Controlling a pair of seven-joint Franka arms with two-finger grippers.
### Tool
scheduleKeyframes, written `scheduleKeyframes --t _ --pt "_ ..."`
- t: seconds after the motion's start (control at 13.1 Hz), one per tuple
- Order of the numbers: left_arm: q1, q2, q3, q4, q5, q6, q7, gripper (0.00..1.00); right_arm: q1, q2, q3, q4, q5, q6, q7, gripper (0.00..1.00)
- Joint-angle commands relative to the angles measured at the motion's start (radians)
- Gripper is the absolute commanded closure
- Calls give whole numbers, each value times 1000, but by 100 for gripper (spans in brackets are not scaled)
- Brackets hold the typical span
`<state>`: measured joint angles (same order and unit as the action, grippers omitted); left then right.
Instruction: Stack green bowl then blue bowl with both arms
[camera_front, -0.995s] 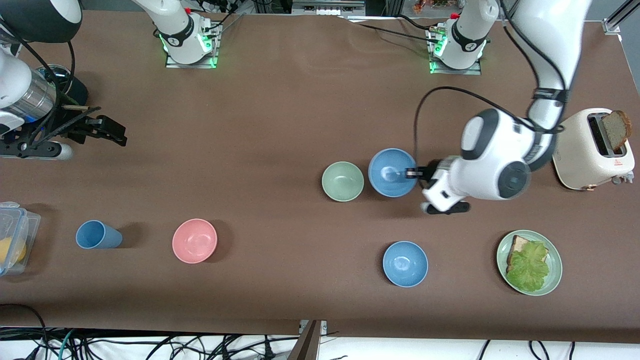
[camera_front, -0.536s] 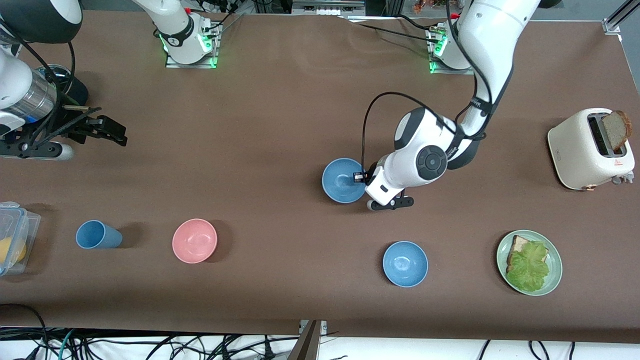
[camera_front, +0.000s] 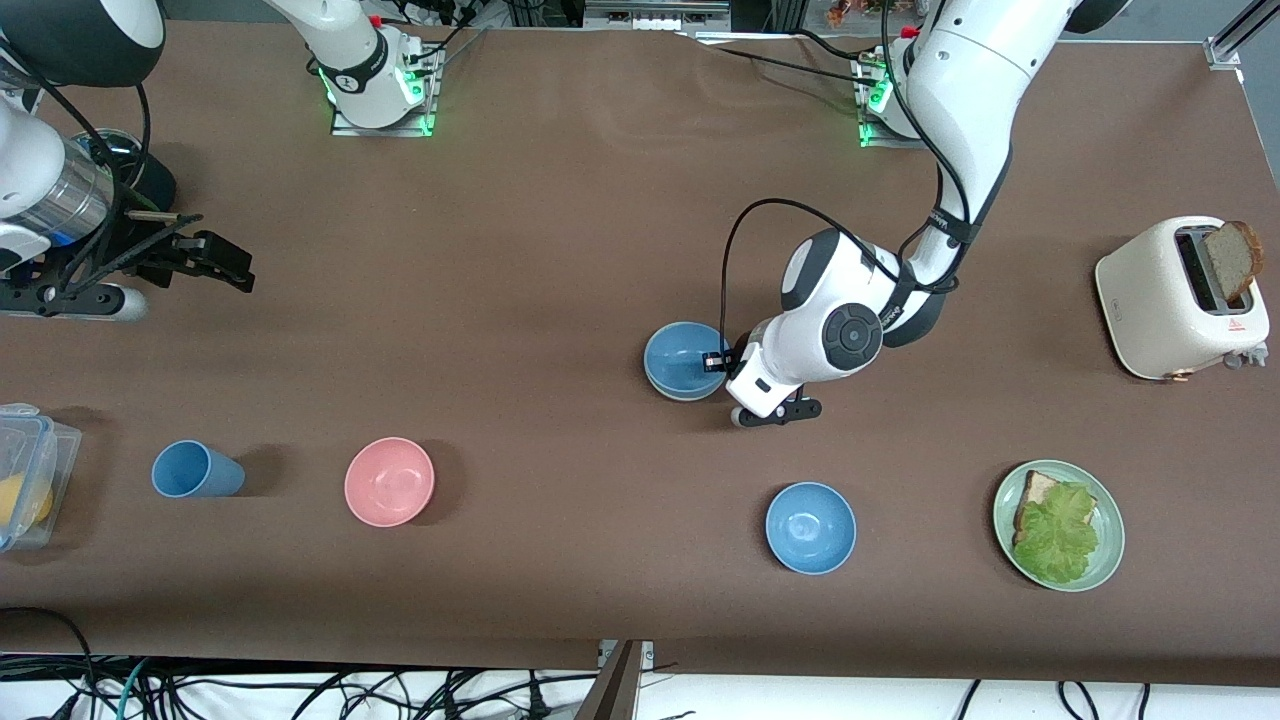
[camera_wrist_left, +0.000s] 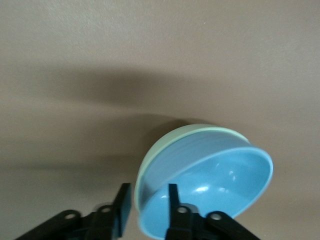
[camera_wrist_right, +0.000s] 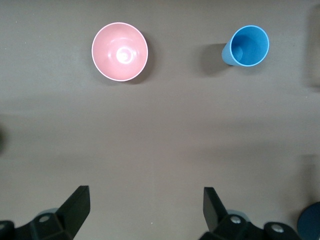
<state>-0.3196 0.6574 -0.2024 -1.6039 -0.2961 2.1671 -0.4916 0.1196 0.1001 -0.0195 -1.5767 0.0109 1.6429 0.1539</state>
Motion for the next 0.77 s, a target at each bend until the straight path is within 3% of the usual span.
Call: scheduleKeyframes --t 0.0,0.23,0.38,0.54,0.69 --pt "20 -96 21 4 -9 -134 -12 0 -5 -2 3 4 9 -12 1 0" --pt "88 -220 41 10 9 -268 -10 0 -6 -2 3 4 9 -12 1 0" --pt "125 -298 58 36 151 -356 -7 0 -5 -3 4 4 9 -12 1 0" --pt "160 -327 80 114 271 -494 -1 0 -5 -3 4 4 9 -12 3 0" --pt "244 -331 84 200 285 -596 80 0 -4 -3 4 4 9 -12 3 0"
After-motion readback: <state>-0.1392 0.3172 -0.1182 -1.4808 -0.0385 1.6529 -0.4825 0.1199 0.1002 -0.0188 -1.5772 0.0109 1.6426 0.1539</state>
